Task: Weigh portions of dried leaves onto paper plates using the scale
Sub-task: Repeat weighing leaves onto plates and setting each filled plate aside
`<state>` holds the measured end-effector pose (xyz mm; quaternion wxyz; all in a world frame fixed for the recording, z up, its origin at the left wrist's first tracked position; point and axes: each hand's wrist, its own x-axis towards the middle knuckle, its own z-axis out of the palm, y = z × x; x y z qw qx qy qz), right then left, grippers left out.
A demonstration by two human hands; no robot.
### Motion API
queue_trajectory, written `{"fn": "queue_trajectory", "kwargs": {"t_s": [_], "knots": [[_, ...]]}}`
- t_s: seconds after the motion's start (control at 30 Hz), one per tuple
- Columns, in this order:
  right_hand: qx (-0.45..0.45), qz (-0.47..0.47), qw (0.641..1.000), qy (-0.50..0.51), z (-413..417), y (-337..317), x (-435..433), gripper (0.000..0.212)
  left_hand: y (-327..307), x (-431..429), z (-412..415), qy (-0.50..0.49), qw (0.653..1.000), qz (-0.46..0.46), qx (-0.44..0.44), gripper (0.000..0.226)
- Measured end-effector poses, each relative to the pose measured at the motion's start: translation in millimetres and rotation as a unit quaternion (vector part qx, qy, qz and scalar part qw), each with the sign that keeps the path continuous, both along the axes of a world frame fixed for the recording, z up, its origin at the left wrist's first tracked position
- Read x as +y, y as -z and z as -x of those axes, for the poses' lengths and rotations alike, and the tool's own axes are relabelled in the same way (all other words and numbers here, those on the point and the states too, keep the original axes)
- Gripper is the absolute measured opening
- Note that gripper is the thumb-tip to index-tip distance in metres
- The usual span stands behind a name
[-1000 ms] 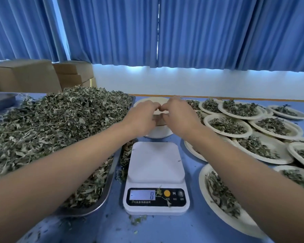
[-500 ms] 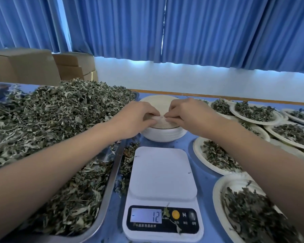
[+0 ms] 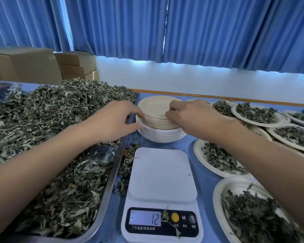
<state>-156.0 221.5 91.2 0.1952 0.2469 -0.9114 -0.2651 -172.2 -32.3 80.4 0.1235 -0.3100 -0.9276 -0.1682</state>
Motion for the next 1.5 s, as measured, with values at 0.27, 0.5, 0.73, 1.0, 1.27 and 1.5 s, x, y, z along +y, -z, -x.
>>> {"fn": "queue_trajectory", "kwargs": {"t_s": [0.27, 0.5, 0.73, 1.0, 1.27, 1.5], "knots": [[0.055, 0.016, 0.998, 0.015, -3.3, -4.6, 2.0, 0.033, -3.2, -24.0, -24.5, -0.081, 0.988, 0.101, -0.089, 0.037], [0.054, 0.031, 0.998, -0.015, -54.6, -8.3, -9.0, 0.057, -2.9, -25.6, -42.0, -0.128, 0.966, 0.166, -0.149, 0.041], [0.077, 0.083, 0.986, -0.124, -139.0, 27.1, -10.0, 0.060, -1.7, -31.9, -40.6, -0.151, 0.947, 0.212, -0.190, 0.044], [0.026, 0.170, 0.978, -0.119, -177.8, 59.3, -14.9, 0.046, 17.0, -36.0, -48.2, -0.178, 0.948, 0.188, -0.185, 0.047], [0.007, 0.232, 0.936, -0.263, -225.8, 81.0, -53.9, 0.040, 20.5, -45.4, -50.4, -0.312, 0.909, 0.228, -0.157, 0.065], [-0.102, 0.225, 0.937, -0.248, -228.1, 95.4, -62.2, 0.036, 32.4, -38.0, -43.4, -0.250, 0.925, 0.226, -0.173, 0.053]]}}
